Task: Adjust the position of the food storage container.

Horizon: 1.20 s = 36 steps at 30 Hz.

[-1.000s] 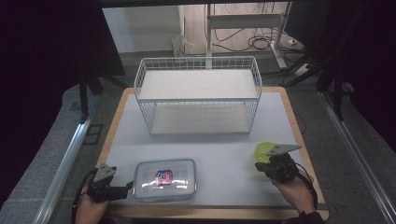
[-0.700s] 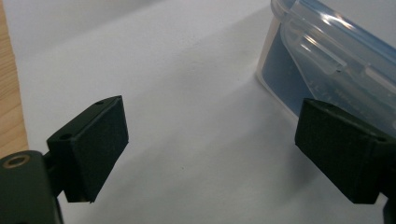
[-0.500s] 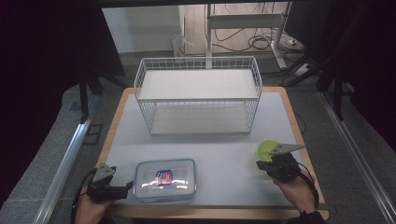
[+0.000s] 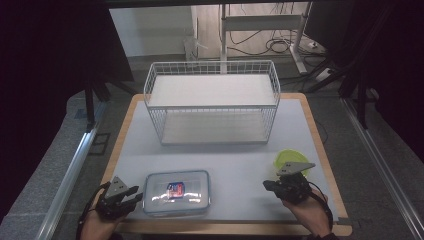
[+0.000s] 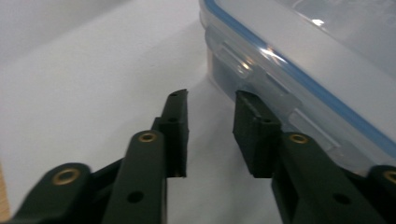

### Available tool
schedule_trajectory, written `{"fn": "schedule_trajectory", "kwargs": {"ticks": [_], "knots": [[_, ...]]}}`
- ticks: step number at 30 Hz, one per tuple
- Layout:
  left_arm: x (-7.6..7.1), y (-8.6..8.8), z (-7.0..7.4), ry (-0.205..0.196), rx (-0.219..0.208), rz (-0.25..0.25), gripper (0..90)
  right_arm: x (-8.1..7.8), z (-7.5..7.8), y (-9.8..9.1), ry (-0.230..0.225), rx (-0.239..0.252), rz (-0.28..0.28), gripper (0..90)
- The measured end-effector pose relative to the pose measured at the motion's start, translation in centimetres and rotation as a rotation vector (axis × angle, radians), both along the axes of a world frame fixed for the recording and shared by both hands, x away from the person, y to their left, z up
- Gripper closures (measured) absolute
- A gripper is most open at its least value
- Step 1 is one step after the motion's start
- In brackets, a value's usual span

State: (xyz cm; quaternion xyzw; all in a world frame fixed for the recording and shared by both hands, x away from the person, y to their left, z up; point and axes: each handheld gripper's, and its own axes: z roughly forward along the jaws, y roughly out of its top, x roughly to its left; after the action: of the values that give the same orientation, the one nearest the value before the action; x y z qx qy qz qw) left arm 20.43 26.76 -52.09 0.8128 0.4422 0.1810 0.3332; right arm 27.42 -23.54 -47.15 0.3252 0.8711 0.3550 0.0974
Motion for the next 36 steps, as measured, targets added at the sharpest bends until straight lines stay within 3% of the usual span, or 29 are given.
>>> {"fn": "schedule_trajectory", "kwargs": {"ticks": [6,11,17,24,26,31,32,33,36], "knots": [[0.2,-0.6,0.1,0.017,-0.018,-0.004,73.3,-0.3,-0.1,0.2,0.007,0.016,0.008,87.9],[0.8,-1.9,0.1,0.021,-0.032,-0.032,73.3,-0.7,0.0,0.6,0.004,0.012,0.029,87.6],[1.5,-3.7,0.3,0.020,-0.030,-0.053,73.1,-0.8,0.0,0.8,0.008,0.015,0.031,85.7],[2.5,-6.1,0.4,0.034,-0.058,-0.076,76.6,-1.2,-0.1,1.2,0.019,0.020,0.044,85.3],[2.7,-7.2,0.4,0.035,-0.055,-0.103,78.6,-1.4,-0.2,1.4,0.021,0.019,0.055,86.0],[2.3,-7.7,0.7,0.041,-0.044,-0.141,84.6,-2.0,-0.4,1.9,0.024,0.011,0.080,88.9],[1.8,-7.4,0.8,0.055,-0.072,-0.153,85.4,-2.4,-0.6,2.2,0.026,0.008,0.096,89.5],[1.8,-7.4,0.8,0.055,-0.072,-0.153,86.1,-2.4,-0.6,2.2,0.026,0.008,0.096,89.5],[0.2,-7.0,1.0,0.081,-0.065,-0.184,87.5,-3.4,-0.9,3.0,0.043,0.015,0.128,89.7]]}}
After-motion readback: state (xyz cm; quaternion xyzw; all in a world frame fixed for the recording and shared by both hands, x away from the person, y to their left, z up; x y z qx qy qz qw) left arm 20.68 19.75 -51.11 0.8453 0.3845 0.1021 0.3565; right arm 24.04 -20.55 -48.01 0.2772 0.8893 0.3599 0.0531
